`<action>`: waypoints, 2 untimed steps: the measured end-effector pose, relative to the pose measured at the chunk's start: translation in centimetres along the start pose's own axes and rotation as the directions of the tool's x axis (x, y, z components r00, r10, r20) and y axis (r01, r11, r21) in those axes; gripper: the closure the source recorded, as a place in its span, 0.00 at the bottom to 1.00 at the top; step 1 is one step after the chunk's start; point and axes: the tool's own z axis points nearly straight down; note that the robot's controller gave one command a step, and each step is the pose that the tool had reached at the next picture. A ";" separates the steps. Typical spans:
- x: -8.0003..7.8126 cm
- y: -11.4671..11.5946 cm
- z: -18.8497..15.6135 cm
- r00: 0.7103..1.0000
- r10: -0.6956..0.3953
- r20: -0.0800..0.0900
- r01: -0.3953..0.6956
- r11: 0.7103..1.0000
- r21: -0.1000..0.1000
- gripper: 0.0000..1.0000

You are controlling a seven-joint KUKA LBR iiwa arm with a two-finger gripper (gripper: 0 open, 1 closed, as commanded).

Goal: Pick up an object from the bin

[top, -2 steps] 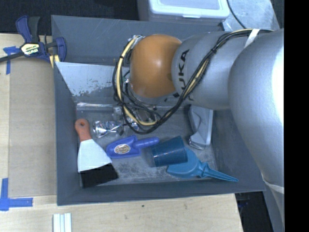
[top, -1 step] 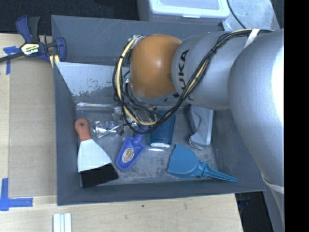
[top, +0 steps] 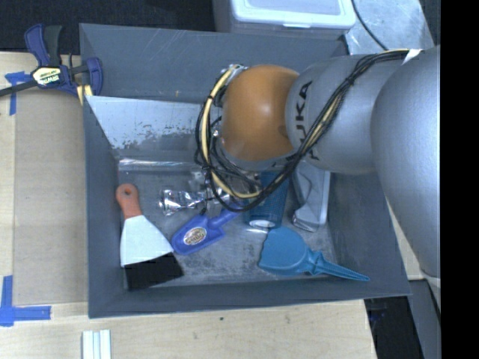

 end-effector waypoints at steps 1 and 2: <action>-3.0 3.5 -6.7 0.999 -0.039 -0.002 0.039 0.999 0.000 1.00; -3.0 3.5 -6.7 0.999 -0.039 -0.002 0.039 0.999 0.000 0.00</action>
Offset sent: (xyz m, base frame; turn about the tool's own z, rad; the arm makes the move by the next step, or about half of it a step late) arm 0.0000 0.0000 0.0000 0.0000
